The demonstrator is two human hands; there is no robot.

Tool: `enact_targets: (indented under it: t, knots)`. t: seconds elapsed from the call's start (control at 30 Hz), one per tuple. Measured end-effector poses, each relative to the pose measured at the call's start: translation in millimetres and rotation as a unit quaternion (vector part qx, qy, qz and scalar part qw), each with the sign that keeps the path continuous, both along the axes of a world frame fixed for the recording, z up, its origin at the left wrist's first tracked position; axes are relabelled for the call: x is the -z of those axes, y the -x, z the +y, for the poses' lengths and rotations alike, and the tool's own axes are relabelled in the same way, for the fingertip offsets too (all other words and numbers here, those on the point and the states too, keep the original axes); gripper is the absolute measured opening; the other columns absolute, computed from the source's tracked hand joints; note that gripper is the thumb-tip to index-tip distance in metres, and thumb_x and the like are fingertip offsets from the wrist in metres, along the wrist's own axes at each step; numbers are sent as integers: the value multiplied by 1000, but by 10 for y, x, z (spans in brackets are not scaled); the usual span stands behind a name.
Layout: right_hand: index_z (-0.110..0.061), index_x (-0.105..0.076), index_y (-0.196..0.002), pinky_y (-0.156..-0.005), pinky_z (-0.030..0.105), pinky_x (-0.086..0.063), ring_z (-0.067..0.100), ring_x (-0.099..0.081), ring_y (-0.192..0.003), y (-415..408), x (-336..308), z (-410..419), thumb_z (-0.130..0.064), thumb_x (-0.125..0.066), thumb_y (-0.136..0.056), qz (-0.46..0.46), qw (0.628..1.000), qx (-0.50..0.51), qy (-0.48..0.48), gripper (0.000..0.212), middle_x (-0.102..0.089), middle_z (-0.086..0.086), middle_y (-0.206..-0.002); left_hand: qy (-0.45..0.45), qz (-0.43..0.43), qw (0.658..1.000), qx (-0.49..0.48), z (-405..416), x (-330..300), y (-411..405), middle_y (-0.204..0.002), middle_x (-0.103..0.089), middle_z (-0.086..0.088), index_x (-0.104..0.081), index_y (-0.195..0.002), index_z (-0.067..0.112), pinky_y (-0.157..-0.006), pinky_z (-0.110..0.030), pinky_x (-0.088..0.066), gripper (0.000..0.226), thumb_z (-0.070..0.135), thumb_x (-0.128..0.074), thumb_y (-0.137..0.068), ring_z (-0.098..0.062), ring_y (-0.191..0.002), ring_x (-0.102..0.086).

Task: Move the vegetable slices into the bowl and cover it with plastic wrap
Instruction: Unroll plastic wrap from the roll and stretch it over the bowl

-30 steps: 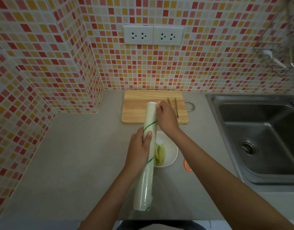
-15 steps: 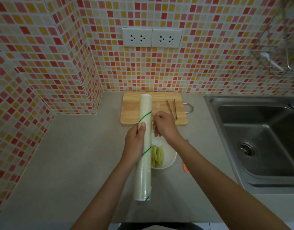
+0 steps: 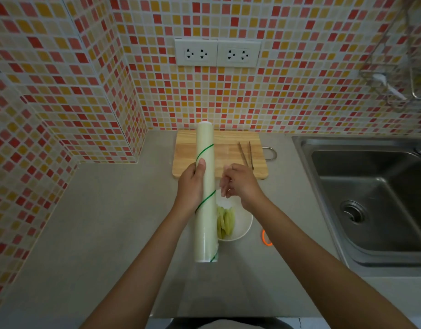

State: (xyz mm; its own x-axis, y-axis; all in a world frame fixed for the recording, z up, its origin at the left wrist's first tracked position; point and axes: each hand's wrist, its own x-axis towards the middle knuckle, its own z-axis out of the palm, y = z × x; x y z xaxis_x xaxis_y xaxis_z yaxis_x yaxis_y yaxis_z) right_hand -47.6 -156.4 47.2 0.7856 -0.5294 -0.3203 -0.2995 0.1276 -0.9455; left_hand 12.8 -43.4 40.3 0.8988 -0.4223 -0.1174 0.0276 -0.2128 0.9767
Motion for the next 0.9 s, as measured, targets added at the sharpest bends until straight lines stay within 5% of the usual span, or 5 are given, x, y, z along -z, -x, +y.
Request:
enact_targets:
  t: [0.13, 0.3, 0.47, 0.63, 0.9]
  knots:
    - [-8, -52, -81, -33, 16, -35, 20, -51, -33, 77, 61, 205, -46, -40, -97, 30, 999, 8, 17, 43, -55, 8, -53, 2, -7, 1000, 2, -78, -24, -20, -77, -60, -5, -58, -83, 13, -68, -33, -44, 39, 42, -38, -99, -19, -73, -57]
    - [-9, -44, -66, -32, 18, -33, 16, -45, -27, 185, 125, 233, -20, -39, -101, -13, 999, 27, 24, 37, -50, 8, -49, -16, -11, 1000, 0, -89, -30, -100, -69, -53, 0, -50, -70, 19, -59, -30, -37, 40, 41, -36, -100, -15, -65, -50]
    - [-9, -49, -71, -32, 16, -31, 20, -46, -29, 296, 173, 352, -44, -40, -98, 4, 999, 14, 45, 45, -50, 2, -42, -12, 12, 1000, 5, -127, -33, -90, -71, -54, -1, -52, -75, 15, -58, -29, -38, 39, 42, -37, -100, -16, -66, -51]
    - [-7, -44, -70, -32, 20, -31, 18, -41, -28, 453, 220, 381, -17, -39, -100, -15, 996, 4, 86, 32, -47, 12, -47, -19, 13, 1000, -1, -137, -62, -124, -68, -50, 1, -48, -69, 18, -57, -30, -35, 41, 42, -36, -100, -14, -63, -47]
    - [-13, -38, -62, -32, 17, -32, 7, -41, -32, 633, 299, 618, -33, -40, -100, -14, 992, 41, 118, 43, -42, 3, -47, -16, 22, 1000, -11, -175, -68, -85, -68, -50, 0, -48, -69, 17, -57, -30, -36, 41, 42, -37, -99, -16, -64, -47]
